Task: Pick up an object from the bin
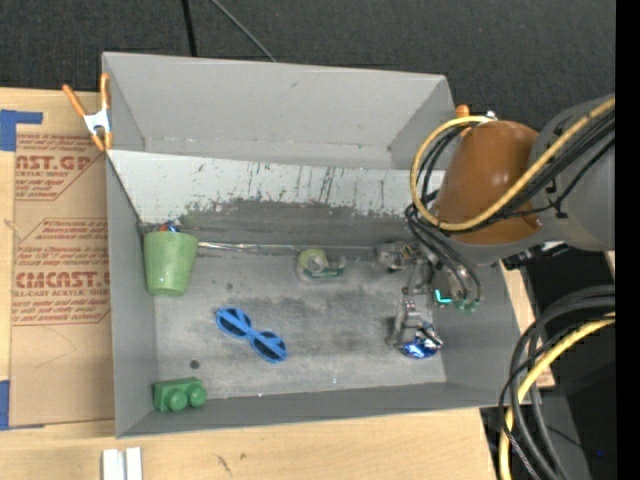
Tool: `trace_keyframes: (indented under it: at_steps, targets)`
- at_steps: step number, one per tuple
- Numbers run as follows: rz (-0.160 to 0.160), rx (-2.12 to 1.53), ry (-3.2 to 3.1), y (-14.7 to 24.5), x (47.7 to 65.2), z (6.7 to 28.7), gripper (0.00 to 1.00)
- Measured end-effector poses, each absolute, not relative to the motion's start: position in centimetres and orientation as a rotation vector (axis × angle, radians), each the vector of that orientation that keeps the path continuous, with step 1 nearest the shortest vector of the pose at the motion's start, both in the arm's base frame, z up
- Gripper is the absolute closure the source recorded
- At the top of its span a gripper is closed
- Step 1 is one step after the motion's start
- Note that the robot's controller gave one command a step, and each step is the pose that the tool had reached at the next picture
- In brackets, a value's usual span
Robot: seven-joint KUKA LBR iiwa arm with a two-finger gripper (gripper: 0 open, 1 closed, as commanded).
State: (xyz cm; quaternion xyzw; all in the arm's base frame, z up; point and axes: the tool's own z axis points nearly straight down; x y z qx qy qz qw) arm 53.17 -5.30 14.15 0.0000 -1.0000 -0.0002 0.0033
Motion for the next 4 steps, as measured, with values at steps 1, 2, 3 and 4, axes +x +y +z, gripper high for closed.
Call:
trace_keyframes:
  at_steps: [1, 2, 3, 4]
  targets:
    - [0.001, 0.451, -3.106, -12.5, 52.6, 8.7, 0.00]
    - [-0.004, 0.441, -3.108, -12.6, 50.4, 6.8, 0.00]
    - [-0.001, 0.443, -3.112, -12.6, 50.6, 7.0, 1.00]
    - [0.002, 1.269, -2.878, -13.9, 49.8, 15.4, 1.00]
